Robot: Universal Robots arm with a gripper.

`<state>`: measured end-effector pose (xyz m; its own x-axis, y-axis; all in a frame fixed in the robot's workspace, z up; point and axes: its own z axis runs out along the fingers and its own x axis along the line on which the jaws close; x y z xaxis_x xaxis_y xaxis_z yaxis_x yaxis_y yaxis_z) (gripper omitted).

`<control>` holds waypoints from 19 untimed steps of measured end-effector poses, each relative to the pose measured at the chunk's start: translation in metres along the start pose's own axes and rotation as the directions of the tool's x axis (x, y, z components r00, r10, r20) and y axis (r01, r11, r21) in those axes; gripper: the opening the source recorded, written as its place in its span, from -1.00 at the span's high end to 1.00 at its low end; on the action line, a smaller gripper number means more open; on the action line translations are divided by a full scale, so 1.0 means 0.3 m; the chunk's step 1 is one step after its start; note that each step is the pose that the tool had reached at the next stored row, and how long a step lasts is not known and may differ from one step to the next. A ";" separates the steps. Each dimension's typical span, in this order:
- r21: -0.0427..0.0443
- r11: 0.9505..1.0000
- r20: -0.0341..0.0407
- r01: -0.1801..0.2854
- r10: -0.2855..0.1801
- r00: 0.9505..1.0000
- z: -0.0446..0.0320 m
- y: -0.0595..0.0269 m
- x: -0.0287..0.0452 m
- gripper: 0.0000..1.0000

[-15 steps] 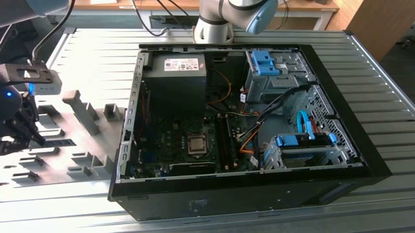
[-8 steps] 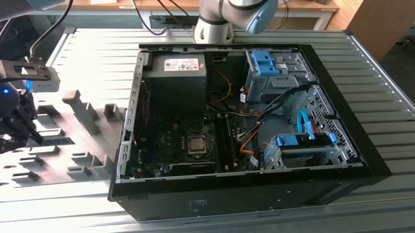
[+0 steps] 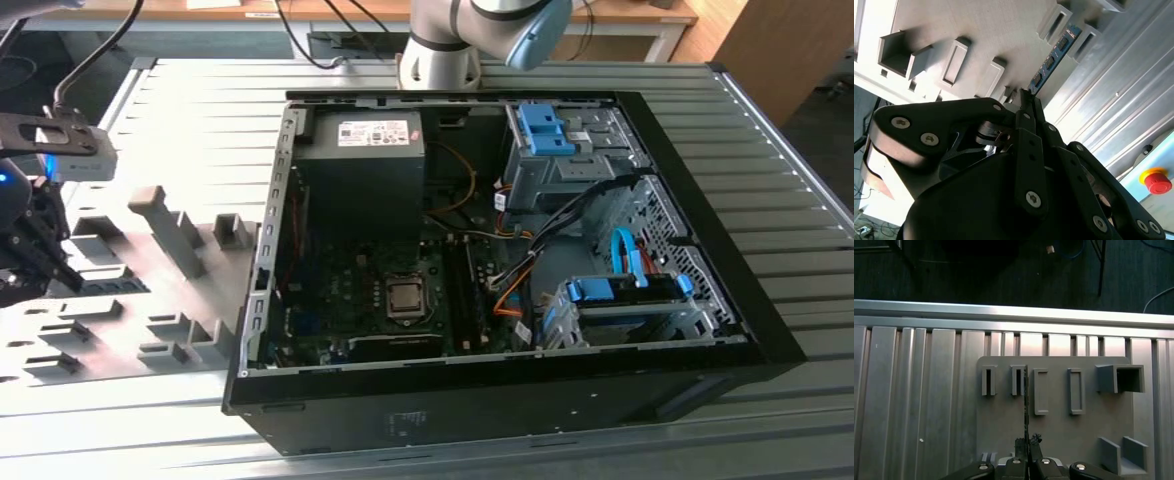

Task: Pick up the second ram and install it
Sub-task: 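Pick up the second ram and move it above second insertion slot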

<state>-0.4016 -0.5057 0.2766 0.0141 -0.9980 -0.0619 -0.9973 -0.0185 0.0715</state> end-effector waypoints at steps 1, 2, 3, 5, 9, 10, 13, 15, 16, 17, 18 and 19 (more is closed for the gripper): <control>0.000 1.000 0.000 0.000 0.000 1.000 -0.004 0.000 0.000 0.73; 0.000 1.000 0.000 0.000 0.000 1.000 -0.007 0.001 0.000 0.73; 0.000 1.000 0.000 0.000 0.000 1.000 -0.011 0.001 -0.001 0.73; 0.000 1.000 0.000 0.000 0.000 1.000 -0.019 0.001 -0.001 0.73; 0.000 1.000 0.000 0.000 0.000 1.000 -0.034 0.002 -0.002 0.73; 0.000 1.000 0.000 0.000 0.000 1.000 -0.038 0.003 -0.002 0.73; 0.000 1.000 0.000 0.000 0.000 1.000 -0.049 0.004 -0.003 0.73; 0.000 1.000 0.000 0.000 0.000 1.000 -0.058 0.004 -0.004 0.73; 0.000 1.000 0.000 0.000 0.000 1.000 -0.063 0.004 -0.004 0.73; 0.000 1.000 0.000 0.000 0.000 1.000 -0.067 0.005 -0.004 0.73; 0.000 1.000 0.000 0.000 0.000 1.000 -0.072 0.005 -0.005 0.73; 0.000 1.000 0.000 0.000 0.000 1.000 -0.077 0.006 -0.005 0.73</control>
<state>-0.4016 -0.5057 0.2998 0.0141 -0.9980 -0.0619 -0.9973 -0.0185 0.0715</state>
